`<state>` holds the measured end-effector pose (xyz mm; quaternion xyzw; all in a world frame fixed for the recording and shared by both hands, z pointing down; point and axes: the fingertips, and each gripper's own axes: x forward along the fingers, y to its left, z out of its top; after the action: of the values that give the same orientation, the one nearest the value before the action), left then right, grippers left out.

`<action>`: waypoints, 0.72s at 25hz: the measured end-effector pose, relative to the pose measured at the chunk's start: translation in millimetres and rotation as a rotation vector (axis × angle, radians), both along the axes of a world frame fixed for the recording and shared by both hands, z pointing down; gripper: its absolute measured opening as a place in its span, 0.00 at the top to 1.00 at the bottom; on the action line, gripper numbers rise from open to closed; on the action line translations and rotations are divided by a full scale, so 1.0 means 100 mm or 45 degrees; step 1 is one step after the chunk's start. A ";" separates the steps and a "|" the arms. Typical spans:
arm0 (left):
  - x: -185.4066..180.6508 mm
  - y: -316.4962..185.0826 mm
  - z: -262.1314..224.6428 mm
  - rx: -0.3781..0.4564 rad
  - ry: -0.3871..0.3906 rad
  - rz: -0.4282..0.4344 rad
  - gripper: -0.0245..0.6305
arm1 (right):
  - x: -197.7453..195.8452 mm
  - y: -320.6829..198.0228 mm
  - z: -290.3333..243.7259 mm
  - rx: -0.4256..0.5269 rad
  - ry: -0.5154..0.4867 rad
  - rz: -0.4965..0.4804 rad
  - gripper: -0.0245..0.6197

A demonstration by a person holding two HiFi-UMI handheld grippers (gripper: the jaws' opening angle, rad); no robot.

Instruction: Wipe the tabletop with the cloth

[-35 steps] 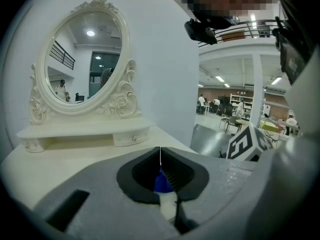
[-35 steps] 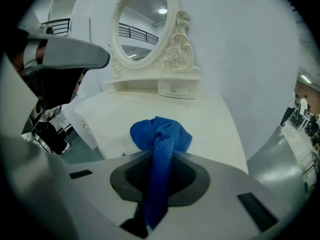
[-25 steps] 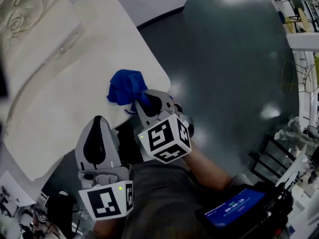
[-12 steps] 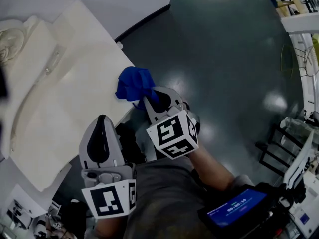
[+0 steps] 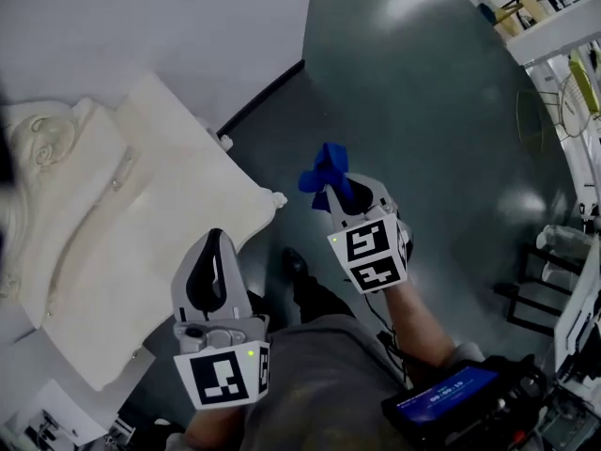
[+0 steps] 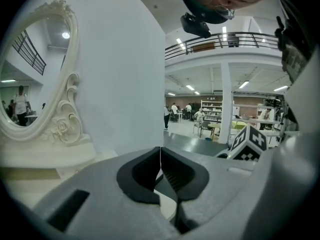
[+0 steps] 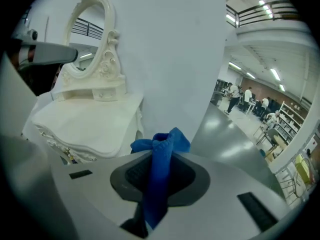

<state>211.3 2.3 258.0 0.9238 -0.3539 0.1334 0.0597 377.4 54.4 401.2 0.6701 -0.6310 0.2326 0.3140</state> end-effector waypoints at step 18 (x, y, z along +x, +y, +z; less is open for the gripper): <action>-1.80 0.47 -1.54 0.421 0.089 -0.176 0.94 | -2.18 0.17 -2.51 0.820 -0.063 -0.191 0.87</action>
<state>31.6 49.3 103.5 0.8986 -0.4314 0.0366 -0.0718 159.8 71.2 150.4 0.6808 -0.7272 0.0137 0.0869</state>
